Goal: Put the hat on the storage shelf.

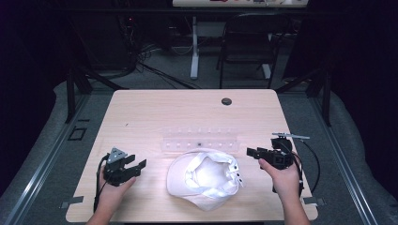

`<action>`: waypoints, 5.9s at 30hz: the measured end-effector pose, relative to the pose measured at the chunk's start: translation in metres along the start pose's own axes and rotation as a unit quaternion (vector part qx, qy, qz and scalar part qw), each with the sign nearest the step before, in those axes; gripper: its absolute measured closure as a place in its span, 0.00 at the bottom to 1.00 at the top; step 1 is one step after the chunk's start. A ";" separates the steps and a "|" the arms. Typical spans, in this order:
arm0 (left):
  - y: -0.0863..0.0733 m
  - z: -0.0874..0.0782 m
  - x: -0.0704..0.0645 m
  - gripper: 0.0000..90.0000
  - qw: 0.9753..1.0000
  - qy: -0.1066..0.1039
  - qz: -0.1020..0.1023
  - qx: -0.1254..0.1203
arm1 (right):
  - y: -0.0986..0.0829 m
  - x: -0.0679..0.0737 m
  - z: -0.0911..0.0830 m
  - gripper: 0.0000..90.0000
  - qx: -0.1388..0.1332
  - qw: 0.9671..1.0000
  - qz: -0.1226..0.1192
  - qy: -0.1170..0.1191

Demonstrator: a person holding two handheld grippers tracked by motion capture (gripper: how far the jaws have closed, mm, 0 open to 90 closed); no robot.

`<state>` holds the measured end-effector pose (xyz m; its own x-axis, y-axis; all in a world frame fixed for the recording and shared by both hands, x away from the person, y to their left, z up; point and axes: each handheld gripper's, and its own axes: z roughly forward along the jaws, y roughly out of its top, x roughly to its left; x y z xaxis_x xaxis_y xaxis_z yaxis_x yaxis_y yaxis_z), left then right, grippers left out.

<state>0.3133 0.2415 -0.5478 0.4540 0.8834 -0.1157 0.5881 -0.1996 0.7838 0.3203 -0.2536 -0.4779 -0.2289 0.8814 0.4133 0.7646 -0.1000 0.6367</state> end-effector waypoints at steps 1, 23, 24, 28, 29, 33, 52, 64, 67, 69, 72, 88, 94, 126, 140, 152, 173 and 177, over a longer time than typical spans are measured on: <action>0.000 0.000 0.000 0.50 1.000 -0.001 -0.001 -0.001 | 0.000 0.000 0.001 0.55 -0.001 1.000 0.004 0.002; 0.000 0.002 -0.007 0.50 1.000 -0.006 0.008 0.000 | 0.000 0.016 0.016 0.55 0.079 0.994 0.016 0.077; 0.000 0.002 -0.007 0.50 1.000 -0.006 0.011 0.001 | -0.001 0.016 0.018 0.55 0.088 0.993 0.014 0.081; -0.001 0.003 -0.006 0.50 1.000 -0.004 0.009 0.003 | -0.003 0.016 0.023 0.55 0.115 0.989 0.017 0.091; -0.001 0.003 -0.006 0.50 1.000 -0.006 0.008 0.003 | -0.005 0.015 0.024 0.55 0.120 0.987 0.021 0.101; -0.001 0.002 -0.006 0.50 1.000 -0.005 0.010 0.007 | -0.013 0.015 0.027 0.55 0.133 0.984 0.032 0.117; -0.002 0.005 -0.007 0.50 1.000 -0.002 0.005 0.007 | -0.038 0.009 0.050 0.54 0.160 0.977 0.049 0.131; -0.002 0.004 -0.006 0.50 1.000 -0.003 0.007 0.005 | -0.030 0.023 0.053 0.54 0.190 0.970 0.038 0.148; -0.001 0.004 -0.006 0.50 1.000 -0.003 0.007 0.006 | -0.024 0.028 0.047 0.54 0.199 0.967 0.035 0.156; -0.002 0.005 -0.006 0.50 1.000 -0.002 0.006 0.006 | -0.022 0.029 0.047 0.54 0.200 0.966 0.041 0.159; -0.002 0.005 -0.007 0.50 1.000 -0.001 0.008 0.007 | -0.016 0.033 0.045 0.59 0.215 0.961 0.046 0.167; -0.001 0.004 -0.004 0.50 1.000 0.002 0.005 0.003 | 0.005 0.054 0.041 0.88 0.240 0.956 0.026 0.167; -0.001 0.004 -0.004 0.50 1.000 0.003 0.006 0.004 | 0.010 0.059 0.039 0.89 0.248 0.960 0.003 0.131; -0.002 0.005 -0.010 0.50 1.000 0.005 0.021 0.008 | 0.056 0.105 0.007 0.91 0.256 0.960 -0.113 -0.028; -0.002 0.006 -0.012 0.50 0.999 0.005 0.030 0.009 | 0.091 0.139 -0.036 0.91 0.237 0.962 -0.132 -0.031; -0.001 0.005 -0.017 0.52 0.999 0.000 0.040 -0.003 | 0.106 0.134 -0.056 0.91 0.229 0.966 -0.113 -0.029; 0.000 0.008 -0.031 0.47 0.998 -0.037 0.056 -0.001 | 0.125 0.112 -0.067 0.91 0.195 0.977 -0.022 0.078; 0.000 0.006 -0.033 0.47 0.997 -0.035 0.066 -0.009 | 0.128 0.108 -0.067 0.91 0.187 0.976 -0.002 0.109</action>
<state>0.3028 0.2099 -0.5476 0.5732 0.8177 -0.0526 0.5084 -0.3045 0.8055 0.3529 -0.2018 -0.3080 -0.3238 0.7583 0.5658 0.9205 0.1143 0.3736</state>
